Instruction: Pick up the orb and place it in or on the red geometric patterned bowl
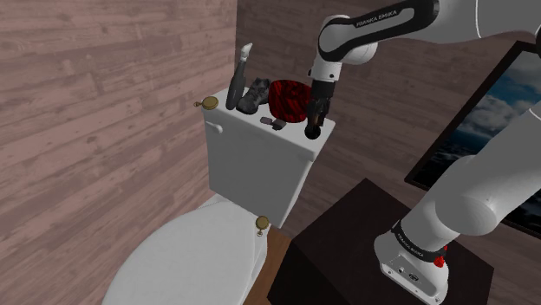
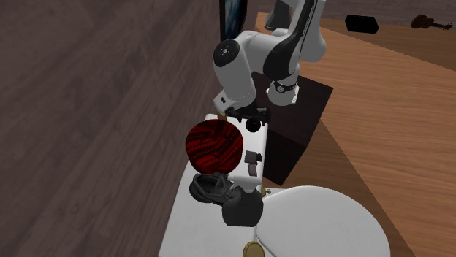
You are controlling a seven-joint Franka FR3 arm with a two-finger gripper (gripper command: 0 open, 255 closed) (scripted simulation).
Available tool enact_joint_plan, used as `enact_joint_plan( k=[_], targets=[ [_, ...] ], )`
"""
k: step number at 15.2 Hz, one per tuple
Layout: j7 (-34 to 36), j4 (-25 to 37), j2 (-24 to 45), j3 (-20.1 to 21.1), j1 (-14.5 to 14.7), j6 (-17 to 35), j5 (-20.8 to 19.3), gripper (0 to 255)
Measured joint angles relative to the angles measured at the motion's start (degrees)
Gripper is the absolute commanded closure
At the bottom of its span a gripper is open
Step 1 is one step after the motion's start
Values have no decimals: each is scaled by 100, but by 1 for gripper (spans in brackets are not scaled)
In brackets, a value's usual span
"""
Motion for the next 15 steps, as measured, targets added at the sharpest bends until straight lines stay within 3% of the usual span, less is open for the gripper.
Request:
enact_joint_plan(
  k=[8,9,15],
  targets=[
    [-8,-149,42,17,16,193,26,0],
    [-8,-149,42,17,16,193,26,255],
    [-8,-149,42,17,16,193,26,255]
  ],
)
